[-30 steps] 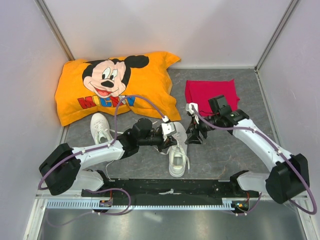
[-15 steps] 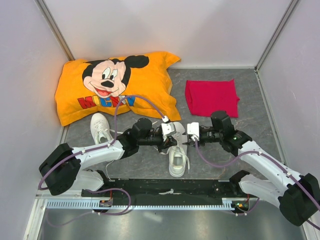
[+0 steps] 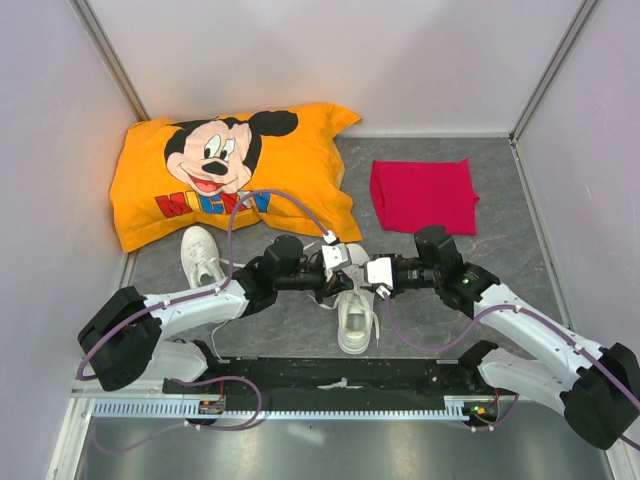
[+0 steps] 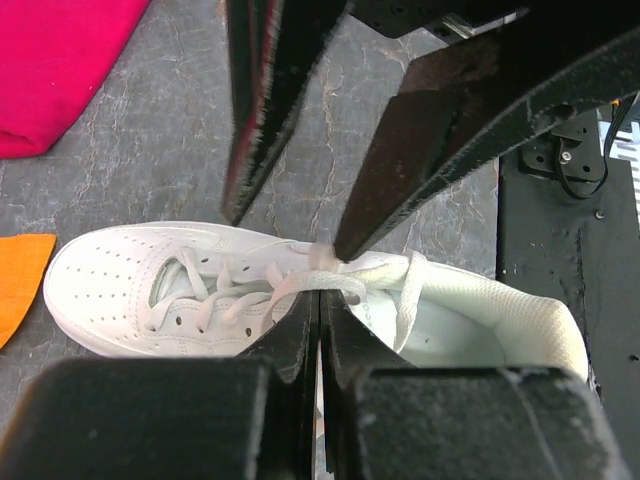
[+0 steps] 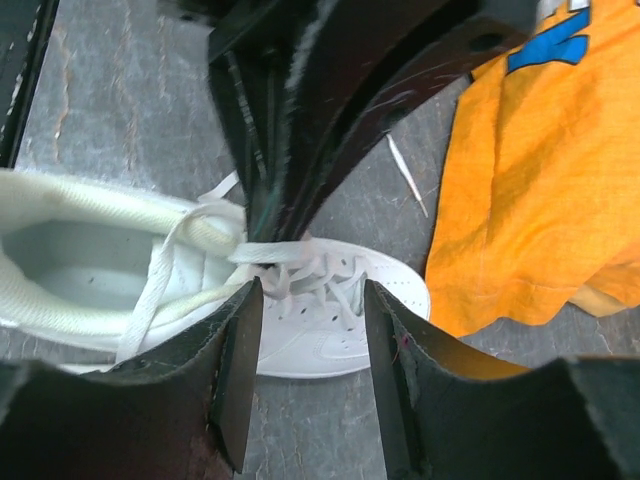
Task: Tie the shoes
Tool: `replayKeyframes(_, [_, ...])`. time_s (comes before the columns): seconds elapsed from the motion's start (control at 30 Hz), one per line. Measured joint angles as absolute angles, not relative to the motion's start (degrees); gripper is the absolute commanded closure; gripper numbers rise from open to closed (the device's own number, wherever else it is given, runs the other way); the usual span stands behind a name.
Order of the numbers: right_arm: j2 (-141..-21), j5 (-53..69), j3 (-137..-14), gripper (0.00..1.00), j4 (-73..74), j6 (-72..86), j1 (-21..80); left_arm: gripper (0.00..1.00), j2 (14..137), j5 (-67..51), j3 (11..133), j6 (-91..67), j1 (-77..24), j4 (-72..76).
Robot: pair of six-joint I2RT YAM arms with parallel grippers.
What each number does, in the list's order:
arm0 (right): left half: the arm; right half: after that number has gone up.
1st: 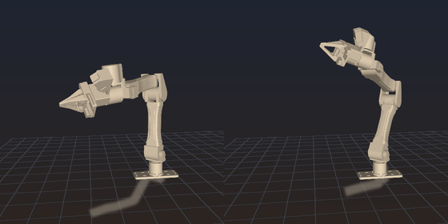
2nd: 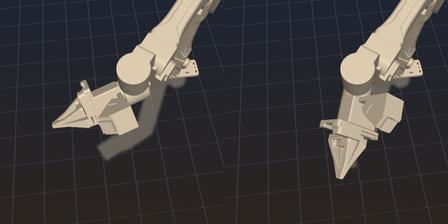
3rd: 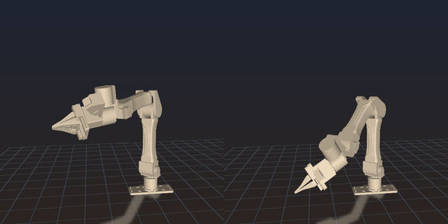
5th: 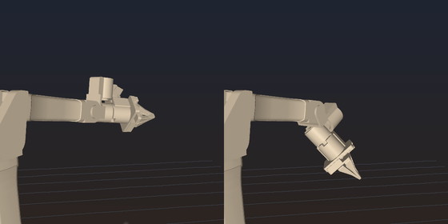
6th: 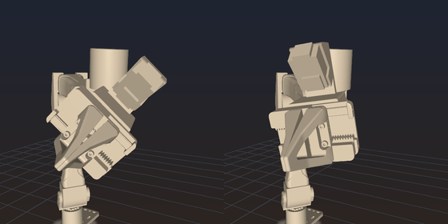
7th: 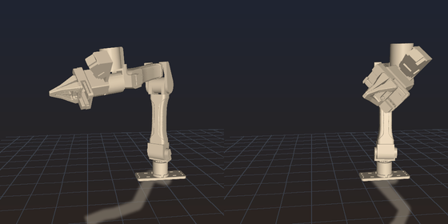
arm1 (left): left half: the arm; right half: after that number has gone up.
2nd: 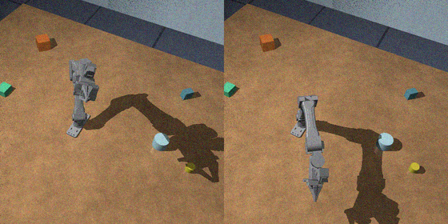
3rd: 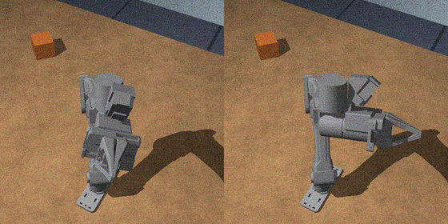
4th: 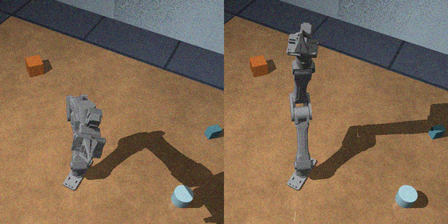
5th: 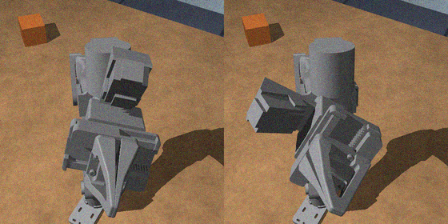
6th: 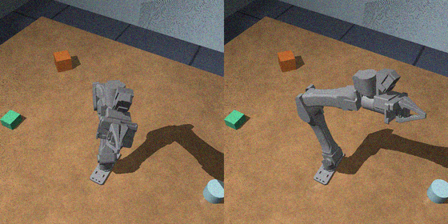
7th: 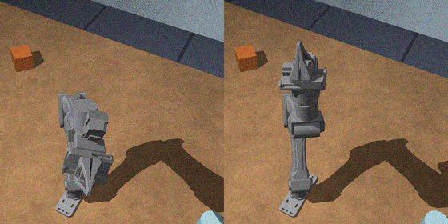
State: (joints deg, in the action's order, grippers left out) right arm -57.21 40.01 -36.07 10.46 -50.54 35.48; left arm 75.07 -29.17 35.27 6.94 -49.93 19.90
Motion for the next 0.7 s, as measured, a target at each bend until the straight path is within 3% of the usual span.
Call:
replayKeyframes(0.4, [-55.9, 39.1, -36.0, 0.45, 16.4, -58.4, 37.6, 0.99, 75.1, -29.5, 35.3, 6.9, -49.8, 20.2])
replayKeyframes(0.7, [-56.7, 34.6, -35.9, 0.6, 13.8, -59.4, 40.8, 0.98, 75.1, -30.4, 35.3, 6.9, -49.3, 20.4])
